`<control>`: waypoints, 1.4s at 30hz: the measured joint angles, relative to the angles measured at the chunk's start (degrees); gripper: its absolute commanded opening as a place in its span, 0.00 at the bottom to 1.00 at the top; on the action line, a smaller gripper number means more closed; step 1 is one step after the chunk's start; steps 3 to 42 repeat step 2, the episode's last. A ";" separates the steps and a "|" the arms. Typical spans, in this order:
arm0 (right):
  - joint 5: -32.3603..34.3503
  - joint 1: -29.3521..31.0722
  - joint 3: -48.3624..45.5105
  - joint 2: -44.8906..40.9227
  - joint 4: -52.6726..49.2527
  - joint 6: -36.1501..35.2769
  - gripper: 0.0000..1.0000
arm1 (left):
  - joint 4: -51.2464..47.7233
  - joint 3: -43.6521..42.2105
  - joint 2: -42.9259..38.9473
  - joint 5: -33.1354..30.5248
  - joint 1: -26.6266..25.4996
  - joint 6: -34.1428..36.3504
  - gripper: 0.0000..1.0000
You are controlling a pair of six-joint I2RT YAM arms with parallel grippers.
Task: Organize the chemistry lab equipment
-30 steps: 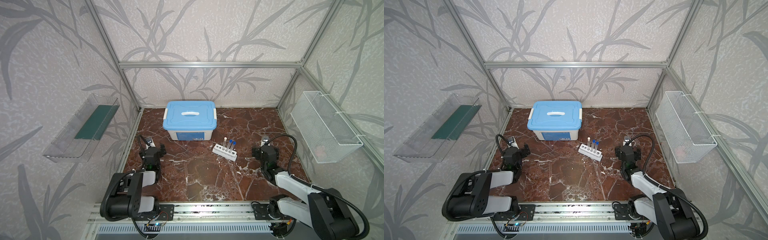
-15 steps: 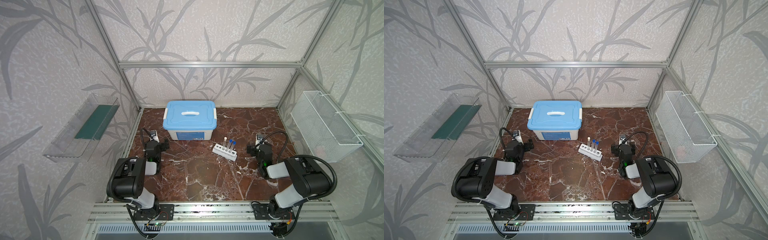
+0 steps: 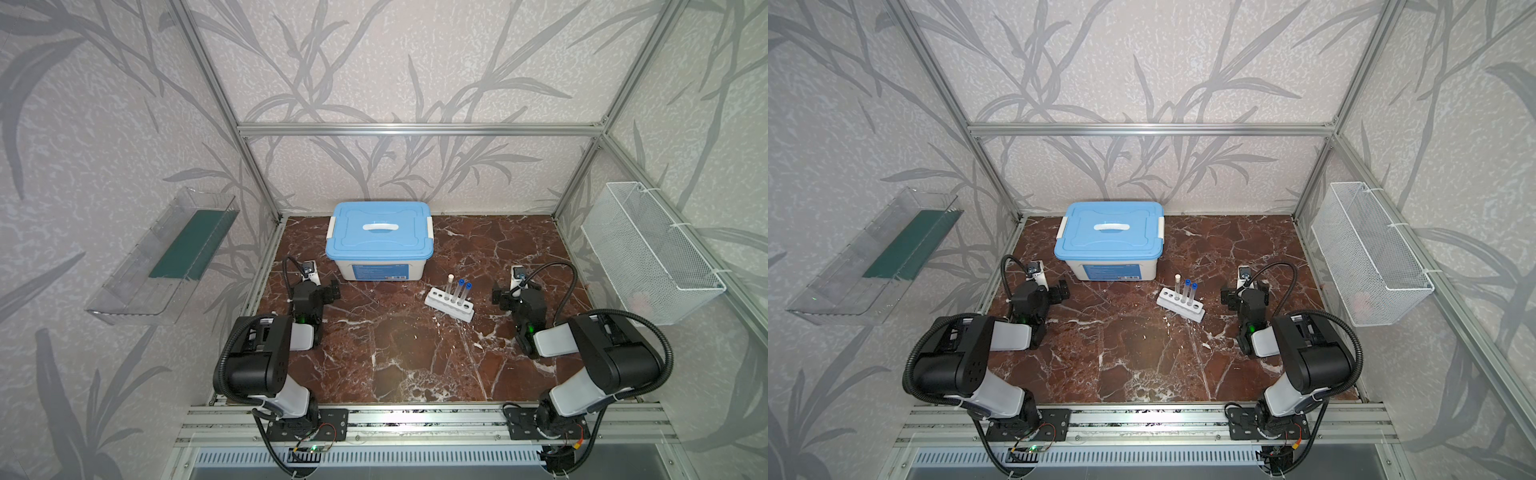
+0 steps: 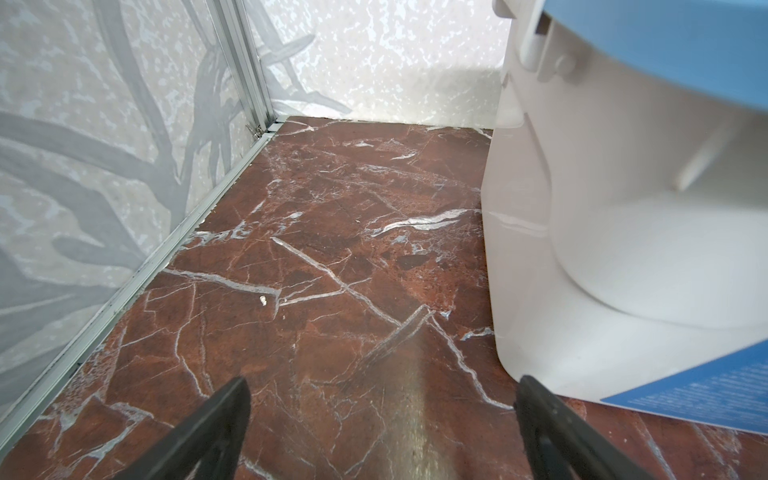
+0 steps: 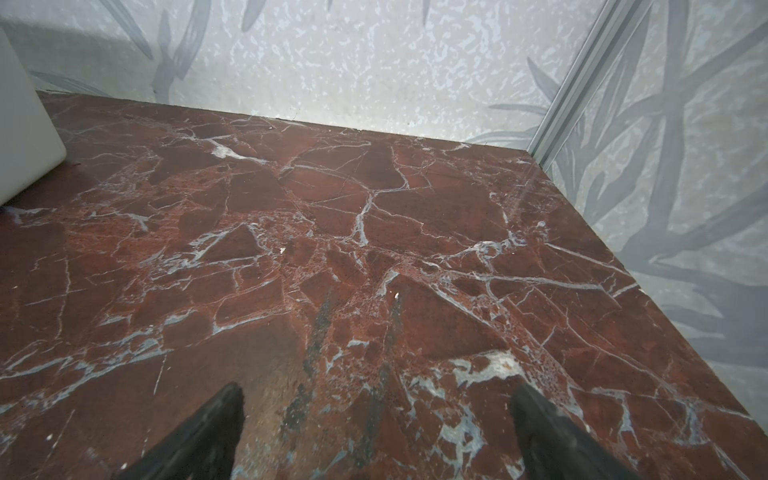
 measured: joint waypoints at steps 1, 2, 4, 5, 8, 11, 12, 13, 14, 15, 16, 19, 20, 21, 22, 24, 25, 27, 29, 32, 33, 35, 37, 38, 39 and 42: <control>-0.02 0.00 0.00 0.02 -0.02 0.00 0.99 | 0.00 0.00 0.00 0.02 0.00 0.00 0.99; -0.04 0.00 0.00 0.00 -0.02 0.00 0.99 | 0.00 0.00 0.00 0.02 0.00 0.00 0.99; -0.04 0.00 0.00 0.00 -0.02 0.00 0.99 | 0.00 0.00 0.00 0.02 0.00 0.00 0.99; -0.04 0.00 0.00 0.00 -0.02 0.00 0.99 | 0.00 0.00 0.00 0.02 0.00 0.00 0.99; -0.04 0.00 0.00 0.00 -0.02 0.00 0.99 | 0.00 0.00 0.00 0.02 0.00 0.00 0.99; -0.04 0.00 0.00 0.00 -0.02 0.00 0.99 | 0.00 0.00 0.00 0.02 0.00 0.00 0.99; -0.04 0.00 0.00 0.00 -0.02 0.00 0.99 | 0.00 0.00 0.00 0.02 0.00 0.00 0.99; -0.04 0.00 0.00 0.00 -0.02 0.00 0.99 | 0.00 0.00 0.00 0.02 0.00 0.00 0.99; -0.04 0.00 0.00 0.00 -0.02 0.00 0.99 | 0.00 0.00 0.00 0.02 0.00 0.00 0.99; -0.04 0.00 0.00 0.00 -0.02 0.00 0.99 | 0.00 0.00 0.00 0.02 0.00 0.00 0.99; -0.04 0.00 0.00 0.00 -0.02 0.00 0.99 | 0.00 0.00 0.00 0.02 0.00 0.00 0.99; -0.04 0.00 0.00 0.00 -0.02 0.00 0.99 | 0.00 0.00 0.00 0.02 0.00 0.00 0.99; -0.04 0.00 0.00 0.00 -0.02 0.00 0.99 | 0.00 0.00 0.00 0.02 0.00 0.00 0.99; -0.04 0.00 0.00 0.00 -0.02 0.00 0.99 | 0.00 0.00 0.00 0.02 0.00 0.00 0.99; -0.04 0.00 0.00 0.00 -0.02 0.00 0.99 | 0.00 0.00 0.00 0.02 0.00 0.00 0.99; -0.04 0.00 0.00 0.00 -0.02 0.00 0.99 | 0.00 0.00 0.00 0.02 0.00 0.00 0.99; -0.04 0.00 0.00 0.00 -0.02 0.00 0.99 | 0.00 0.00 0.00 0.02 0.00 0.00 0.99; -0.04 0.00 0.00 0.00 -0.02 0.00 0.99 | 0.00 0.00 0.00 0.02 0.00 0.00 0.99; -0.04 0.00 0.00 0.00 -0.02 0.00 0.99 | 0.00 0.00 0.00 0.02 0.00 0.00 0.99; -0.04 0.00 0.00 0.00 -0.02 0.00 0.99 | 0.00 0.00 0.00 0.02 0.00 0.00 0.99; -0.04 0.00 0.00 0.00 -0.02 0.00 0.99 | 0.00 0.00 0.00 0.02 0.00 0.00 0.99; -0.04 0.00 0.00 0.00 -0.02 0.00 0.99 | 0.00 0.00 0.00 0.02 0.00 0.00 0.99; -0.04 0.00 0.00 0.00 -0.02 0.00 0.99 | 0.00 0.00 0.00 0.02 0.00 0.00 0.99; -0.04 0.00 0.00 0.00 -0.02 0.00 0.99 | 0.00 0.00 0.00 0.02 0.00 0.00 0.99; -0.04 0.00 0.00 0.00 -0.02 0.00 0.99 | 0.00 0.00 0.00 0.02 0.00 0.00 0.99; -0.04 0.00 0.00 0.00 -0.02 0.00 0.99 | 0.00 0.00 0.00 0.02 0.00 0.00 0.99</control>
